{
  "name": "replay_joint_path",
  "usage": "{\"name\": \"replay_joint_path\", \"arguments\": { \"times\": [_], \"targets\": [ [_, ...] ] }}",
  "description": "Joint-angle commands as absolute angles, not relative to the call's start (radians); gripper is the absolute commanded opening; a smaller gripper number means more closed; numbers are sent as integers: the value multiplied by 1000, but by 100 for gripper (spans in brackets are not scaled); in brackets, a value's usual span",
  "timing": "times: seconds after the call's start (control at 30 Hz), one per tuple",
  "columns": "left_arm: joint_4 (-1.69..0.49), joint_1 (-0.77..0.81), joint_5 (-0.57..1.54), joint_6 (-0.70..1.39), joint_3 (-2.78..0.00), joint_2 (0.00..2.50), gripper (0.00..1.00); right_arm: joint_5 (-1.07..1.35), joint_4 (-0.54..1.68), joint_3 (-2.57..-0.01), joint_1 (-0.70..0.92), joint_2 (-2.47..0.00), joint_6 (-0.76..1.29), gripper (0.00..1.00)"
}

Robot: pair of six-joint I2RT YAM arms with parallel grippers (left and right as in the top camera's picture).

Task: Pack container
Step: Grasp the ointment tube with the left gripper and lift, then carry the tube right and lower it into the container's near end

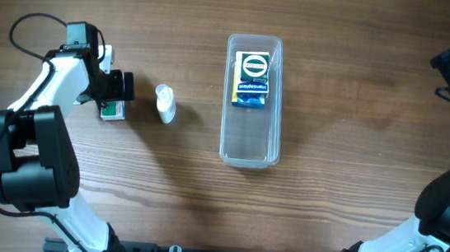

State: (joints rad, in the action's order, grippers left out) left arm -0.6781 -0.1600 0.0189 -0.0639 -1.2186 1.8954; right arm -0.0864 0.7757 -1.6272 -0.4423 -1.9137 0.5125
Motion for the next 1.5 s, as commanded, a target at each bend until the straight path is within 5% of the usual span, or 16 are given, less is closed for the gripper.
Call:
{"name": "replay_joint_path", "arguments": {
  "times": [0.0, 0.67, 1.1, 1.47],
  "targets": [
    [-676, -164, -1, -43, -1228, 1915, 100, -81, 770, -1625, -442, -1927, 525, 100],
    [-676, -161, 2, -36, -1228, 1961, 99, -81, 770, -1625, -442, -1927, 525, 100],
    [-668, -161, 2, -36, -1228, 1961, 50, -81, 770, -1625, -442, -1927, 525, 100],
    [-665, -160, 3, -12, -1234, 1954, 47, -81, 770, -1625, -442, -1927, 525, 100]
  ]
}}
